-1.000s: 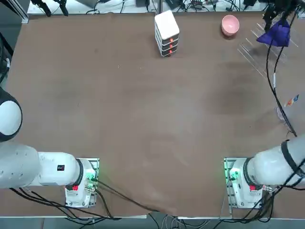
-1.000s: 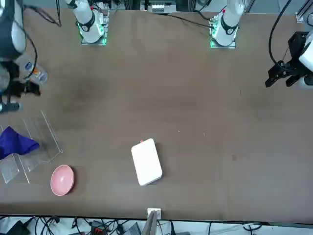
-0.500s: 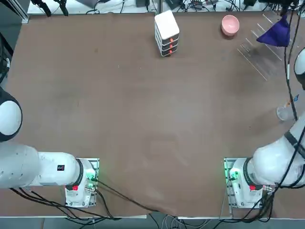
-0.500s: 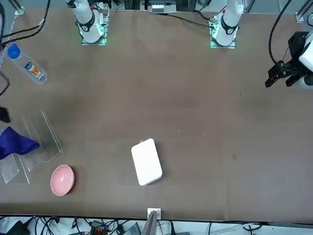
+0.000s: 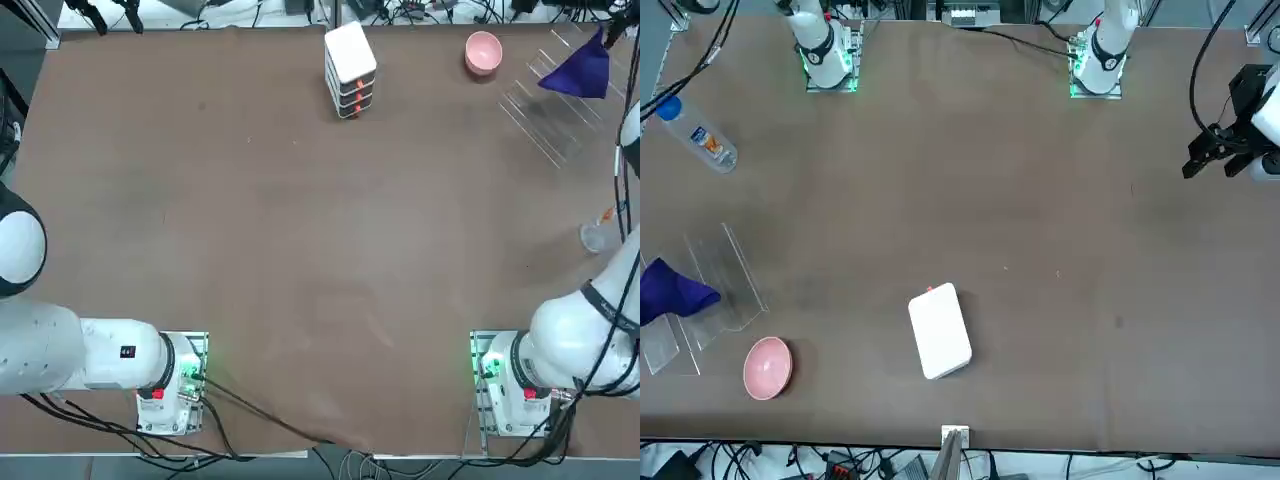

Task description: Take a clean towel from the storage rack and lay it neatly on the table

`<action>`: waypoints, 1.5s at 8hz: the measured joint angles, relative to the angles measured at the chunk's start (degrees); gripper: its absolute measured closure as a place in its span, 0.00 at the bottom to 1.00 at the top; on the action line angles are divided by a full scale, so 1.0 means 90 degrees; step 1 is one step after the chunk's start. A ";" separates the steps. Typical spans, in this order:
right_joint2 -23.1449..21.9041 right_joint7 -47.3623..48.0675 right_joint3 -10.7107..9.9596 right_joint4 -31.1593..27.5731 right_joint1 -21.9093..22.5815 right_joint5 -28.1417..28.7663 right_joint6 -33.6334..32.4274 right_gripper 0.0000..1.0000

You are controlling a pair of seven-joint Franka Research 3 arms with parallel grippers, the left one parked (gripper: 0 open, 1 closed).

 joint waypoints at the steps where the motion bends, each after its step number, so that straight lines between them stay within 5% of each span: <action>1: 0.0077 -0.0008 0.0003 0.0009 -0.0031 0.0280 0.0004 0.03; 4: 0.0149 -0.0008 0.0026 0.0011 -0.0036 0.0464 0.0177 0.08; 9: 0.0323 -0.0005 0.0090 0.0009 -0.0016 0.0468 0.0583 0.37; 10: 0.0322 0.0020 0.0099 0.0010 -0.0005 0.0492 0.0585 0.62; 12: 0.0315 0.0277 0.0104 0.0019 0.0019 0.0735 0.0585 0.96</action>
